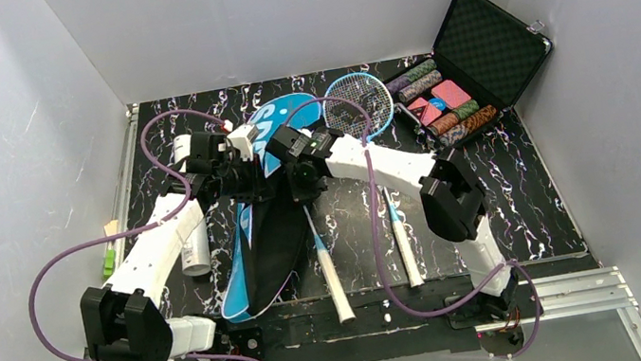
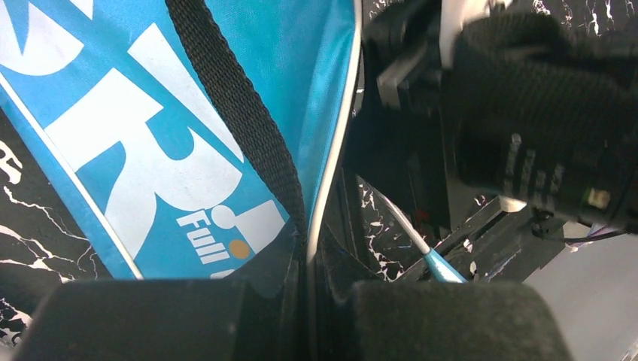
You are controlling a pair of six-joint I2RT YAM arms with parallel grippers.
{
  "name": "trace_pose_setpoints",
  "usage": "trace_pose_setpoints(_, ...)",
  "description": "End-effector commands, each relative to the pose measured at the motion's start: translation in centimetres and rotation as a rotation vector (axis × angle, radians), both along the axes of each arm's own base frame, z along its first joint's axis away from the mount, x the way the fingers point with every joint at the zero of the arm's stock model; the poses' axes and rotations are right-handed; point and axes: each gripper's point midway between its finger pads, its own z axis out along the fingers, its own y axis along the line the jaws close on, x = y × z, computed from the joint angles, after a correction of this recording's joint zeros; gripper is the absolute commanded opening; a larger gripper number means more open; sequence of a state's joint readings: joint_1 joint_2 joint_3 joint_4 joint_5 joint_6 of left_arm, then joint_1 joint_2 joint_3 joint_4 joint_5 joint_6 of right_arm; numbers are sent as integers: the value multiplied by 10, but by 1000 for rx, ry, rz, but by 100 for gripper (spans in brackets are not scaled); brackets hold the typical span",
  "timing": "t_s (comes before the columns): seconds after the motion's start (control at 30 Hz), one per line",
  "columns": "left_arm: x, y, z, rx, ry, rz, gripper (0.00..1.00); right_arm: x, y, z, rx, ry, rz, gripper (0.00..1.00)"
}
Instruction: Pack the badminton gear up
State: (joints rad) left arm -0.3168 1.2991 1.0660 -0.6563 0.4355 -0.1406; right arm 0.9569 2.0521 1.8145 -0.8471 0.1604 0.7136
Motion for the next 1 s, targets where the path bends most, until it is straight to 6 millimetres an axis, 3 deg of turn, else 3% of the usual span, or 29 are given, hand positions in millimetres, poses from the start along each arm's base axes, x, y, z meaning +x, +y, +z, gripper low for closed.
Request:
trace_pose_setpoints(0.0, -16, -6, 13, -41, -12, -56, 0, 40, 18, 20, 104, -88, -107, 1)
trace_pose_setpoints(0.2, -17, -1, 1, -8, -11, -49, 0, 43, 32, 19, 231, -17, -136, 1)
trace_pose_setpoints(0.33, -13, 3, -9, 26, -21, -48, 0, 31, 47, 28, 358, 13, -87, 33)
trace_pose_setpoints(0.43, -7, 5, -11, 43, -32, -38, 0, 20, 48, 38, 432, 19, -55, 50)
trace_pose_setpoints(0.57, 0, 4, -11, 42, -39, -28, 0, 9, 46, 57, 508, 17, -13, 56)
trace_pose_setpoints(0.77, 6, 4, -5, 42, -61, -20, 0, -6, 12, 73, 504, -15, -26, 58)
trace_pose_setpoints(0.87, 5, 5, -8, 47, -60, -20, 0, -22, -13, 60, 463, -4, -39, 57)
trace_pose_setpoints(0.97, 3, 5, -15, 48, -48, -23, 0, -52, -31, 27, 413, 65, -34, 57)
